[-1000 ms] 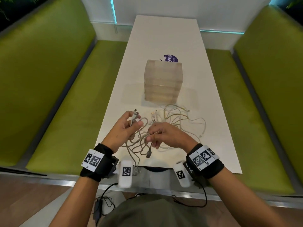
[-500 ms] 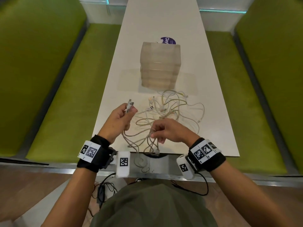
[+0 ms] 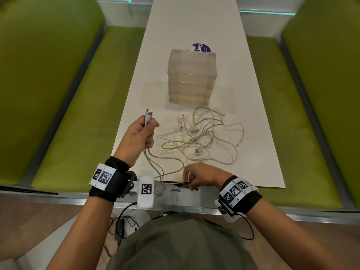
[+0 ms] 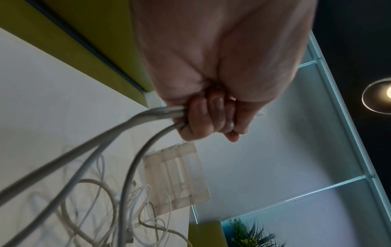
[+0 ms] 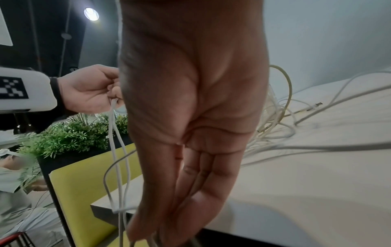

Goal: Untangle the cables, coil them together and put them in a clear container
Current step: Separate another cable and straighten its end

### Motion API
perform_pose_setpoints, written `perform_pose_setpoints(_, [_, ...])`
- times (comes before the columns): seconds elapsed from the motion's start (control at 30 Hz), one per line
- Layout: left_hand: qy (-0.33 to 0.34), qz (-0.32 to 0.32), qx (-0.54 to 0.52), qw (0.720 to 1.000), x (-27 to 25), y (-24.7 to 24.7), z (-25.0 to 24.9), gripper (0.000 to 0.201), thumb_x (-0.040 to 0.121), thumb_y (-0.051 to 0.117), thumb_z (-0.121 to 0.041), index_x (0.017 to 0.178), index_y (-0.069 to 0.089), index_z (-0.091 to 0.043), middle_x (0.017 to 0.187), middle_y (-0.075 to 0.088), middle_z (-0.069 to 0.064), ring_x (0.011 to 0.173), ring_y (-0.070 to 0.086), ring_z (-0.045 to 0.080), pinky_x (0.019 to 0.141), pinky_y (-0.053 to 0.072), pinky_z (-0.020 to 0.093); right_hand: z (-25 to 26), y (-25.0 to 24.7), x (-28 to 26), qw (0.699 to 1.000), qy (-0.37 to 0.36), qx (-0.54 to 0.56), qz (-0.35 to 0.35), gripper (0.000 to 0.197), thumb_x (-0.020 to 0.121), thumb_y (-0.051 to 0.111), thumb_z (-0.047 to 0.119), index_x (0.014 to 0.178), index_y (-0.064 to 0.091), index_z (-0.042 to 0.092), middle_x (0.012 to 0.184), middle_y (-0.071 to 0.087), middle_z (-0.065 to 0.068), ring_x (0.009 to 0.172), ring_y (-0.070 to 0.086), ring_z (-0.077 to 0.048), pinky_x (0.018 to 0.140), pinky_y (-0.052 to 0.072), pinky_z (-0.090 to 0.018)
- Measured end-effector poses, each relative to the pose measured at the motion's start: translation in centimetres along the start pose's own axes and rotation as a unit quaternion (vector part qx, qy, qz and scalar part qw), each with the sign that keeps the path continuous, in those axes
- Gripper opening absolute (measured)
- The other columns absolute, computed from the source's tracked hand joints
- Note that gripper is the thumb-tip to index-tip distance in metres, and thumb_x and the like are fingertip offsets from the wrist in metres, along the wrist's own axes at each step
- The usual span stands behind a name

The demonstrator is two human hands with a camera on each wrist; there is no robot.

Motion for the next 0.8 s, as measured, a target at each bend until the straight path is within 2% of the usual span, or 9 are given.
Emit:
perform_pose_setpoints(0.07, [0.001,-0.003,-0.007,1.0,0.1,0.0,-0.2,0.02,0.1,0.044,-0.018,0.082,0.052,-0.014,0.055,0.026,-0.01,0.049,0.019,0.01,0.045,0.023,0.021,-0.3,0.2,0.0,1.0,0.004,-0.026,0.014,0.023,0.075,0.072,0.006,0.095,0.061,0.012,0.086,0.066,-0.005,0.067,0.061,-0.022,0.065,0.053,-0.035])
perform_pose_setpoints(0.17, [0.001,-0.005,-0.016,1.0,0.2,0.2,-0.3,0.021,0.1,0.043,-0.017,0.081,0.052,-0.015,0.053,0.027,-0.011,0.048,0.019,0.009,0.044,0.023,0.02,-0.1,0.4,0.0,0.999,0.003,-0.032,0.038,0.023,0.079,0.069,0.007,0.101,0.066,0.009,0.093,0.071,-0.011,0.068,0.062,-0.019,0.067,0.054,-0.033])
perform_pose_setpoints(0.27, [0.004,-0.004,-0.019,1.0,0.3,0.4,-0.4,0.02,0.1,0.044,-0.017,0.082,0.052,-0.014,0.053,0.027,-0.01,0.048,0.02,0.01,0.044,0.024,0.019,0.1,0.4,-0.1,0.997,-0.016,-0.055,0.049,0.023,0.081,0.068,0.011,0.103,0.069,0.011,0.094,0.073,-0.007,0.071,0.064,-0.017,0.065,0.052,-0.027])
perform_pose_setpoints(0.43, [0.014,0.022,-0.017,1.0,0.2,1.0,-0.5,0.012,0.092,0.053,-0.024,0.087,0.051,-0.013,0.057,0.028,-0.008,0.048,0.022,0.01,0.046,0.027,0.019,0.0,-1.2,-0.5,0.999,-0.024,-0.024,-0.023,0.018,0.079,0.071,0.016,0.096,0.071,0.018,0.092,0.068,0.002,0.077,0.065,-0.018,0.067,0.05,-0.026])
perform_pose_setpoints(0.53, [0.012,0.028,-0.028,0.999,0.2,1.3,-0.5,0.012,0.089,0.052,-0.025,0.088,0.053,-0.013,0.059,0.028,-0.005,0.049,0.022,0.011,0.047,0.027,0.02,0.1,-2.5,-0.7,0.996,-0.017,0.026,-0.087,0.039,0.081,0.072,0.017,0.117,0.058,0.02,0.109,0.061,0.001,0.083,0.065,-0.023,0.072,0.051,-0.029])
perform_pose_setpoints(0.63, [0.01,0.032,-0.037,0.999,0.1,1.5,-0.5,0.014,0.09,0.05,-0.026,0.088,0.055,-0.014,0.057,0.028,-0.006,0.048,0.024,0.01,0.047,0.027,0.02,0.9,-3.1,-0.8,0.988,-0.046,0.079,-0.126,0.062,0.083,0.07,0.024,0.136,0.038,0.034,0.123,0.056,0.003,0.087,0.061,-0.016,0.08,0.05,-0.026])
perform_pose_setpoints(0.67, [0.009,0.034,-0.042,0.998,0.0,1.6,-0.5,0.014,0.09,0.05,-0.026,0.088,0.055,-0.014,0.057,0.028,-0.007,0.047,0.024,0.009,0.047,0.027,0.02,1.4,-2.9,-0.8,0.988,-0.065,0.078,-0.116,0.059,0.086,0.067,0.026,0.137,0.038,0.036,0.125,0.055,0.005,0.086,0.06,-0.012,0.081,0.048,-0.024])
perform_pose_setpoints(0.73, [0.007,0.039,-0.05,0.998,0.0,1.8,-0.5,0.014,0.09,0.049,-0.026,0.087,0.056,-0.013,0.057,0.027,-0.007,0.047,0.023,0.009,0.047,0.027,0.02,2.6,-2.2,-0.9,0.992,-0.096,0.052,-0.062,0.04,0.093,0.058,0.026,0.132,0.05,0.031,0.123,0.059,0.006,0.083,0.06,-0.006,0.077,0.047,-0.017])
perform_pose_setpoints(0.8, [0.003,0.045,-0.054,0.998,0.0,1.9,-0.3,0.014,0.09,0.048,-0.025,0.086,0.055,-0.013,0.057,0.027,-0.006,0.047,0.023,0.008,0.047,0.026,0.02,3.0,-1.2,-0.7,0.994,-0.103,0.039,0.014,0.029,0.096,0.052,0.021,0.123,0.06,0.02,0.115,0.065,0.001,0.085,0.064,-0.01,0.079,0.05,-0.021])
Point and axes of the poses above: each hand's wrist, its own x-axis towards the middle knuckle, its own y-axis out of the palm, z = x × y, the point moved 5 cm from there along x, towards the middle knuckle
